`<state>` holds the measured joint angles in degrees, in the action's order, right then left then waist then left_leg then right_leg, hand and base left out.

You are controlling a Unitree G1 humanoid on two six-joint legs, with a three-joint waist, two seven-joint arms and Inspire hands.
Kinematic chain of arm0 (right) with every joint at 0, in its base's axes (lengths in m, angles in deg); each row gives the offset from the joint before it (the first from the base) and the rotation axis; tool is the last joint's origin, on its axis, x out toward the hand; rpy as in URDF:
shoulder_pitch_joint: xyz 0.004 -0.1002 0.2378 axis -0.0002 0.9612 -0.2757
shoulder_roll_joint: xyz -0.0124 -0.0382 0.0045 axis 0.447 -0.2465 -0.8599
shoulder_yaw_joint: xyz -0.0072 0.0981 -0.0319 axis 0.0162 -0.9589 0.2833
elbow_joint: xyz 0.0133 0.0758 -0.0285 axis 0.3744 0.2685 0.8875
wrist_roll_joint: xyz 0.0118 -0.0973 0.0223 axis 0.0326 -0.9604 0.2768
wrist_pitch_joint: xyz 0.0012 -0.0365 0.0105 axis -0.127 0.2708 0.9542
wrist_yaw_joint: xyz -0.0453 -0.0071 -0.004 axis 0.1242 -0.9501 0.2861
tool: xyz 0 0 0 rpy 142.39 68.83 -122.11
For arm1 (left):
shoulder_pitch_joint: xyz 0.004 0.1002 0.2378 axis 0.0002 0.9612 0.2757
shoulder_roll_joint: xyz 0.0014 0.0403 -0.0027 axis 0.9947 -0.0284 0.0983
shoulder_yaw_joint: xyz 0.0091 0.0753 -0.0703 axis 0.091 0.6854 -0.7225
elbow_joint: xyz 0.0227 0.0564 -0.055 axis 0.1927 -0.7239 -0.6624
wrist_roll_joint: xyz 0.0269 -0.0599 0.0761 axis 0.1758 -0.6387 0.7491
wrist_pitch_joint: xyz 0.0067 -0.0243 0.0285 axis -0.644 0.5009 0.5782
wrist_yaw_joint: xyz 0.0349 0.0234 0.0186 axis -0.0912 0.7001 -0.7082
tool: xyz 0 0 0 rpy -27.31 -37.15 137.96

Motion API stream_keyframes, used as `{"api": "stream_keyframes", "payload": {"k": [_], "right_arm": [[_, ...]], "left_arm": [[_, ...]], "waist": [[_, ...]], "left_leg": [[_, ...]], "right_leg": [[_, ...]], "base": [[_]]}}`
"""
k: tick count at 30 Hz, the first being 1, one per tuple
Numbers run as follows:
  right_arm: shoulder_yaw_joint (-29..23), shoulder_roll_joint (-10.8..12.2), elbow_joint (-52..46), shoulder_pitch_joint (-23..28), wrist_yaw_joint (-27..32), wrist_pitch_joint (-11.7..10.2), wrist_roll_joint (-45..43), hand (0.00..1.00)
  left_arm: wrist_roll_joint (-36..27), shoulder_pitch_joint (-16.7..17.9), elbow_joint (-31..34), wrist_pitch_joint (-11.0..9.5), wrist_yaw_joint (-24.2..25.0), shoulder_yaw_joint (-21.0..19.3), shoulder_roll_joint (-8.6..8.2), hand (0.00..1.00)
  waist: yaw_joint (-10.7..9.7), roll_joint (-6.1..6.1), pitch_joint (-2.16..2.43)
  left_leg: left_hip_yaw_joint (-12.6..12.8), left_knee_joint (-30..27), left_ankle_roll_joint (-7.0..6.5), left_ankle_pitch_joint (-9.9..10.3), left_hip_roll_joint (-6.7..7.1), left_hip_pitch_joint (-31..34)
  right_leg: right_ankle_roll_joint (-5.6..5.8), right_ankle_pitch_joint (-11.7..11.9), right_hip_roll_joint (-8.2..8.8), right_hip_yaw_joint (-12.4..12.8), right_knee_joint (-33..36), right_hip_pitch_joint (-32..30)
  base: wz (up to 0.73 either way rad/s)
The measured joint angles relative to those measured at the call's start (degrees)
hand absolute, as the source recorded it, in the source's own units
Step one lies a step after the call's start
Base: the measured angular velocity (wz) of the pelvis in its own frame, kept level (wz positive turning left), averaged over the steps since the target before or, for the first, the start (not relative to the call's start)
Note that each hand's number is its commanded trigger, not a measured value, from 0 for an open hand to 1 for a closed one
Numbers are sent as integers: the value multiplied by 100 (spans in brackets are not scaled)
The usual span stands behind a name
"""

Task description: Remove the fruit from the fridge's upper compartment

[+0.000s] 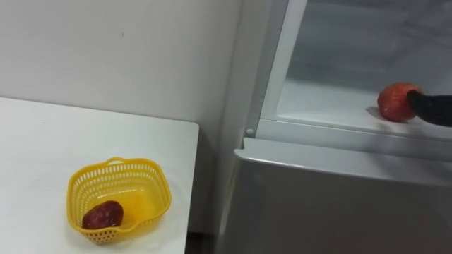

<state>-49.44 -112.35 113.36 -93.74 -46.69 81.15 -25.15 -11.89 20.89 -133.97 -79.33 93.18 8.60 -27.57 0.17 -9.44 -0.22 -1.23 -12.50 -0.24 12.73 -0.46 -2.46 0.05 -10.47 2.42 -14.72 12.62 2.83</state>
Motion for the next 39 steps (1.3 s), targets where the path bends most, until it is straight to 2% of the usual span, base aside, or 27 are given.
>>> {"api": "stream_keyframes", "payload": {"k": [5, 10, 12, 29, 34, 39], "right_arm": [[48, 0, 5, -1, -61, 91, 28, 0], [313, -1, 299, -158, -345, 122, 175, 0], [341, -2, 437, -225, -415, 142, 225, 0], [460, -25, 799, -411, -810, 196, 539, 0], [553, -142, 1129, -673, -1032, 218, 767, 0], [704, -194, 1172, -697, -1222, 218, 877, 0]], "left_arm": [[-1, 3, -3, 65, -5, 2, 6, 0], [-5, 26, -2, 74, -17, 8, 27, 0], [-2, 26, -2, 71, -17, 6, 41, 0], [-7, 78, -4, 70, -22, -12, 63, 0], [-8, 85, 8, 66, -25, -114, 65, 0], [-8, 70, 10, 64, -18, -112, 66, 0]], "waist": [[26, -5, 16], [28, 13, 70], [32, 23, 76], [34, 63, 63], [31, 62, 60], [30, 60, 62]], "left_leg": [[0, -5, 1, 0, -2, 4], [-8, -25, 2, -1, -1, 10], [-9, -24, 3, -2, -1, 5], [-23, -12, 6, -4, -5, 11], [-23, -1, 6, -4, -8, 21], [-32, -9, 6, -4, -8, 25]], "right_leg": [[0, 0, 3, -22, 0, 0], [-2, 2, 3, -34, 0, 2], [-2, 2, 2, -30, 0, 2], [-3, 2, 2, -45, -1, 1], [-3, 2, 2, -56, -2, -10], [-3, 2, 8, -103, -3, -3]], "base": [[0], [0], [0], [0], [0], [0]]}}
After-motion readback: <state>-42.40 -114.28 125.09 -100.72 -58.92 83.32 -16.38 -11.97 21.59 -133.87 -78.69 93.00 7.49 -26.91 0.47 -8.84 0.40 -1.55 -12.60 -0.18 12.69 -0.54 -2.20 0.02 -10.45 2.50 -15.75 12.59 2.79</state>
